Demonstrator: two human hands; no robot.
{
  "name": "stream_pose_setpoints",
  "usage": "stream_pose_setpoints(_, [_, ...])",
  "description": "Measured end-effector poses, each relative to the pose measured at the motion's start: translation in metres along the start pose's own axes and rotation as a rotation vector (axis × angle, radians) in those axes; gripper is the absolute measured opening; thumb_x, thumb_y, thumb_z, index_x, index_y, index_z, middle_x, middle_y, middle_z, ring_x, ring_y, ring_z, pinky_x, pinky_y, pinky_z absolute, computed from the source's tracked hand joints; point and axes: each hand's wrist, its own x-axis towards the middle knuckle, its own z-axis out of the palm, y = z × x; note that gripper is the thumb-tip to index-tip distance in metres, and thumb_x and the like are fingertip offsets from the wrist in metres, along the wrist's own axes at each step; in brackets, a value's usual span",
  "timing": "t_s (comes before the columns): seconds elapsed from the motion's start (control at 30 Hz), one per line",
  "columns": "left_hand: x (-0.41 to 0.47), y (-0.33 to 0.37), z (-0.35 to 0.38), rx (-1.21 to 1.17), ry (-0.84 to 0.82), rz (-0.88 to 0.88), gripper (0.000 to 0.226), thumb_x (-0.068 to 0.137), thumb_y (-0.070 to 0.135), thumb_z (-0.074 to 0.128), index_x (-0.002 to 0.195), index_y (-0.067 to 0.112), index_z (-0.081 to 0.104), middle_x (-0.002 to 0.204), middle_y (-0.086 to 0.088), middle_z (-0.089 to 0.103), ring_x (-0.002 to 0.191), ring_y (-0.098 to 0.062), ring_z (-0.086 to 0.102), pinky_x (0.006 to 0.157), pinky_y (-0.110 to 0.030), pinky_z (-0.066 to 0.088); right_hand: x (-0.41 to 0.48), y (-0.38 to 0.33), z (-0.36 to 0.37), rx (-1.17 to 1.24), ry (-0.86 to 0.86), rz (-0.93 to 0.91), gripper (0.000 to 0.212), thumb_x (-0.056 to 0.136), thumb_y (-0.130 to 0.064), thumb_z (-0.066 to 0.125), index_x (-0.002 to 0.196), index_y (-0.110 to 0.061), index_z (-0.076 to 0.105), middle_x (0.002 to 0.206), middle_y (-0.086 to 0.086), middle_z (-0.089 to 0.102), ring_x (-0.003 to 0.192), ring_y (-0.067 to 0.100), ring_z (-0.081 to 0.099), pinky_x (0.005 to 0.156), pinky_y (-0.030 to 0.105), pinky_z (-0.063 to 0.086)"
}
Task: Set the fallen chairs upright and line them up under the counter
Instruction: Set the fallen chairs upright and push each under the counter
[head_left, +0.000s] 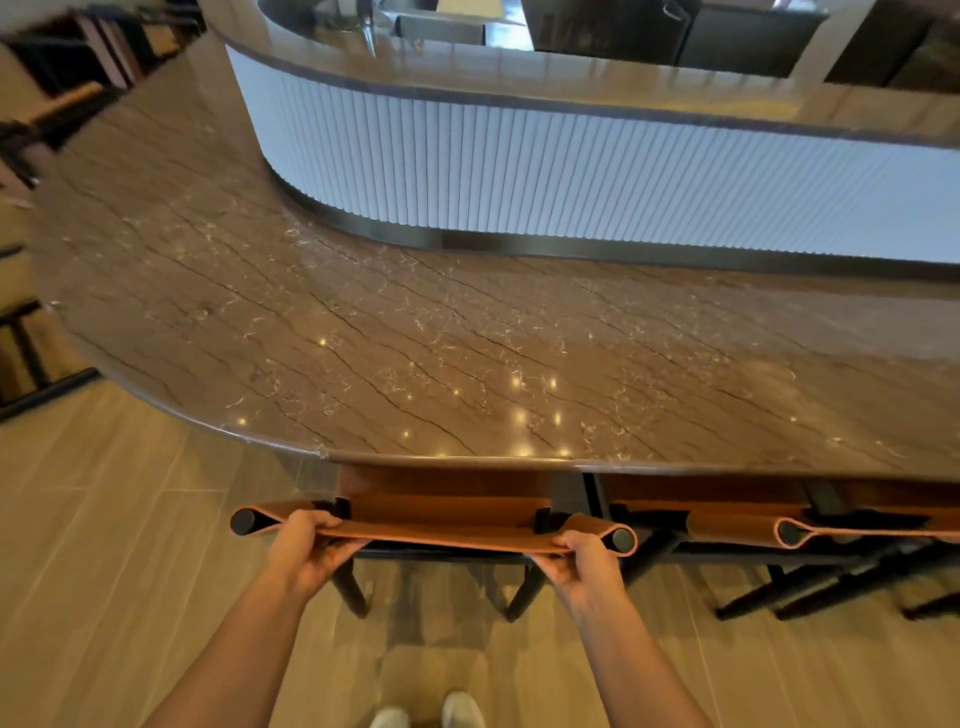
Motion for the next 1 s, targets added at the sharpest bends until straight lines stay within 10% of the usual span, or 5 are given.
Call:
stream_pose_setpoints(0.5, [0.016, 0.008, 0.003, -0.052, -0.007, -0.079, 0.044, 0.084, -0.013, 0.035, 0.124, 0.004, 0.042, 0.124, -0.029, 0.052, 0.108, -0.048, 0.053, 0.072, -0.058, 0.047, 0.012, -0.014, 0.001, 0.056, 0.02, 0.039, 0.023, 0.088, 0.017, 0.043, 0.098, -0.002, 0.051, 0.097, 0.024, 0.057, 0.083, 0.04, 0.059, 0.089, 0.059, 0.049])
stream_pose_setpoints(1.0, [-0.003, -0.002, -0.013, -0.034, -0.174, -0.019, 0.022, 0.095, 0.023, 0.056, 0.1, 0.002, 0.059, 0.11, -0.027, 0.063, 0.107, -0.041, 0.06, 0.076, -0.045, 0.051, 0.003, -0.004, -0.011, -0.122, -0.116, 0.107, 0.028, 0.091, -0.021, 0.065, 0.113, -0.006, 0.059, 0.116, 0.022, 0.065, 0.101, 0.033, 0.063, 0.081, 0.045, 0.051])
